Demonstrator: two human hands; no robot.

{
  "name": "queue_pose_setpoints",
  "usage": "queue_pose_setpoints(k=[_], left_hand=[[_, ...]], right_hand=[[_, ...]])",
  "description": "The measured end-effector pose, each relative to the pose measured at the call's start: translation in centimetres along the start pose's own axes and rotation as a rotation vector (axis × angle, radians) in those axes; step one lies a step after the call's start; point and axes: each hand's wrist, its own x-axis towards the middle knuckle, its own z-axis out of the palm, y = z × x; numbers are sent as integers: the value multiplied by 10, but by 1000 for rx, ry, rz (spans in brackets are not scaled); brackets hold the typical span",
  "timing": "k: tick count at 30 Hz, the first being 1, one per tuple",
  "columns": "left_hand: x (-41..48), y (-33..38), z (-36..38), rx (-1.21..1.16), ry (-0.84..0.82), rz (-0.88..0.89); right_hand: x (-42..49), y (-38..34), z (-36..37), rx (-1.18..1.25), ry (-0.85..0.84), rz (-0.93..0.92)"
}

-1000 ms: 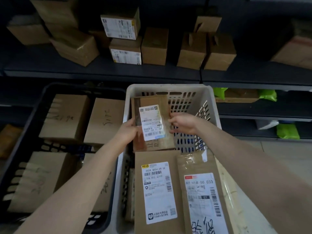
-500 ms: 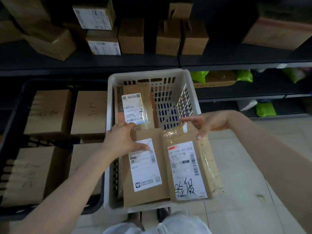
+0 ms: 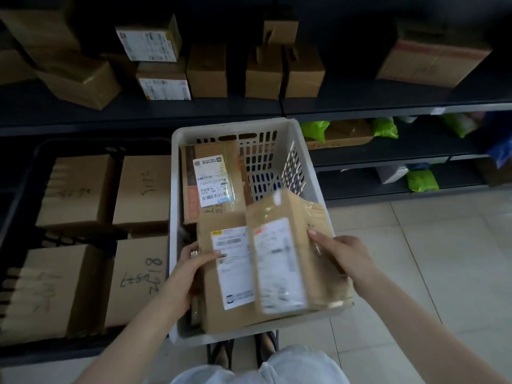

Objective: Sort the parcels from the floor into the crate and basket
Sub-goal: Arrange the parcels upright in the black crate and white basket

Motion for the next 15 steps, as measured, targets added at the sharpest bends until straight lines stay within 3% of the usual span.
queue_pose_setpoints(k=[3,9,15], left_hand=[[-9,3,5,114,-113,33],[-5,12,23,87,-58,17],[-4,17,24,51,115,40]], right_hand=[[-9,-5,9,174,-123,28],[-10,-11,14,591,-368,165],[-10,-10,-2,699,-332,131]])
